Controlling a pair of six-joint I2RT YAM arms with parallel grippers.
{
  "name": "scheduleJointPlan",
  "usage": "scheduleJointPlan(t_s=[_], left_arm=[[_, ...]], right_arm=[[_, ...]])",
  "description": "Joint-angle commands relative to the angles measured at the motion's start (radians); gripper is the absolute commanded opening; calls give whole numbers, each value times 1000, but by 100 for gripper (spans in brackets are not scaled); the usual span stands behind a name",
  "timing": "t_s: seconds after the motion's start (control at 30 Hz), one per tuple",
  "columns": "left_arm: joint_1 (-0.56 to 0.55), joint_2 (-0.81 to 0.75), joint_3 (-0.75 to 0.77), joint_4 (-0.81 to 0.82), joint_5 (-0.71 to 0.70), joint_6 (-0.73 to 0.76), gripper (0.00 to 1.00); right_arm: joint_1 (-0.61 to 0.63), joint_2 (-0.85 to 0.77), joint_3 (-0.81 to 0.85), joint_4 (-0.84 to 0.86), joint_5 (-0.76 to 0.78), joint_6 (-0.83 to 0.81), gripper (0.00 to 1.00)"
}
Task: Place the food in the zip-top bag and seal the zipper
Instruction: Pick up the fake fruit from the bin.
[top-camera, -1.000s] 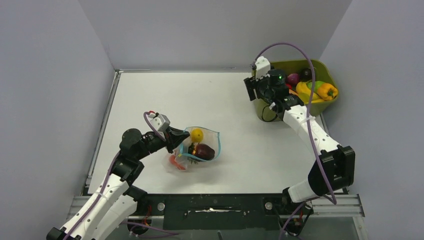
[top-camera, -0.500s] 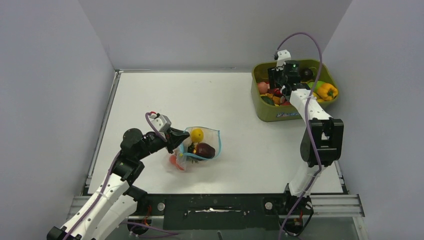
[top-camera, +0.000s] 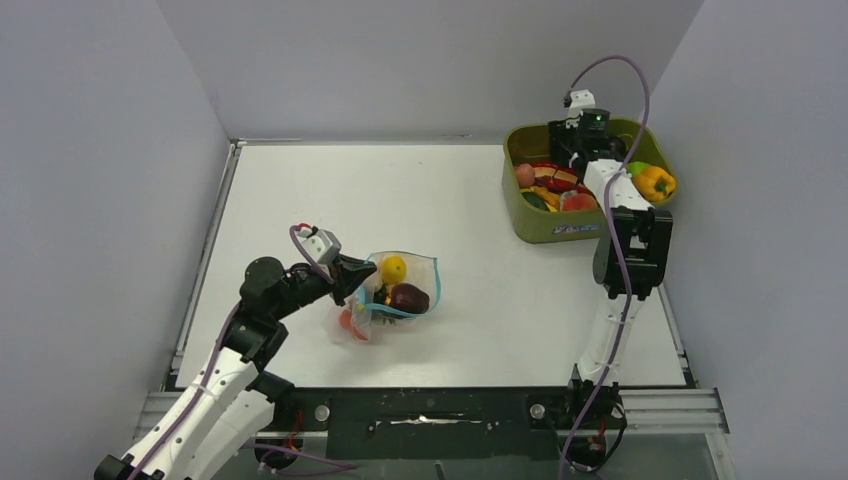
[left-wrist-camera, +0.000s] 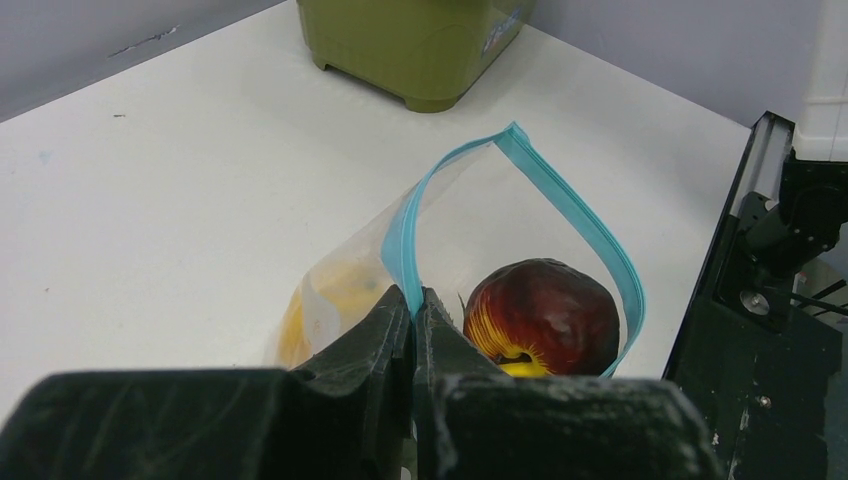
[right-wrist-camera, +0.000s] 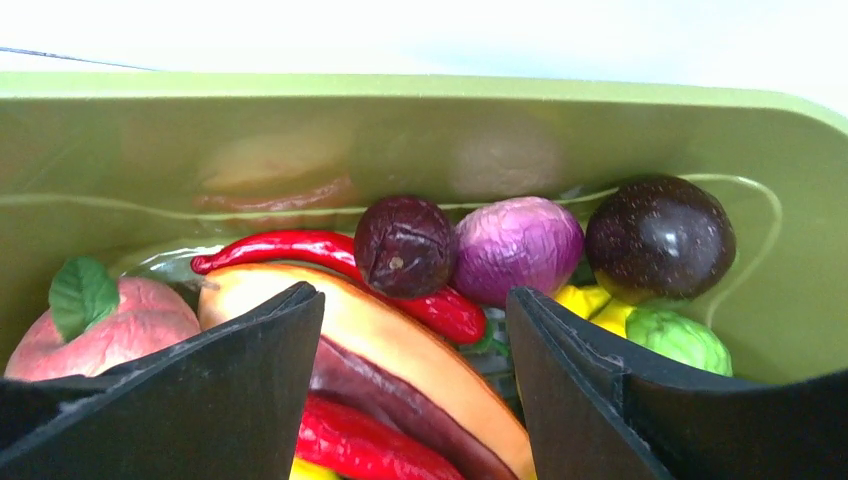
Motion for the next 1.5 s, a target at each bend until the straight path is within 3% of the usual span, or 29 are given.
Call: scheduleJointPlan(t_s=[0.0,0.73,0.87,1.1,1.47], left_arm=[[11,-8,9,10,4,14,0],[24,-13,4,23,15,0,0],[24,-17,3,26,15,0,0],[24,-14,1,32,19,-5,0],[24,0,1,26,19,-7,0]], right_arm=[[-12,50,100,33,-44,6,68],[-21,190,198,-2,-30,-44,72],[-22,206,208,-5,-16,-58,70],[-21,196,201,-3,-4,-80,55],[-22,100,103,74,-31,-56,49]])
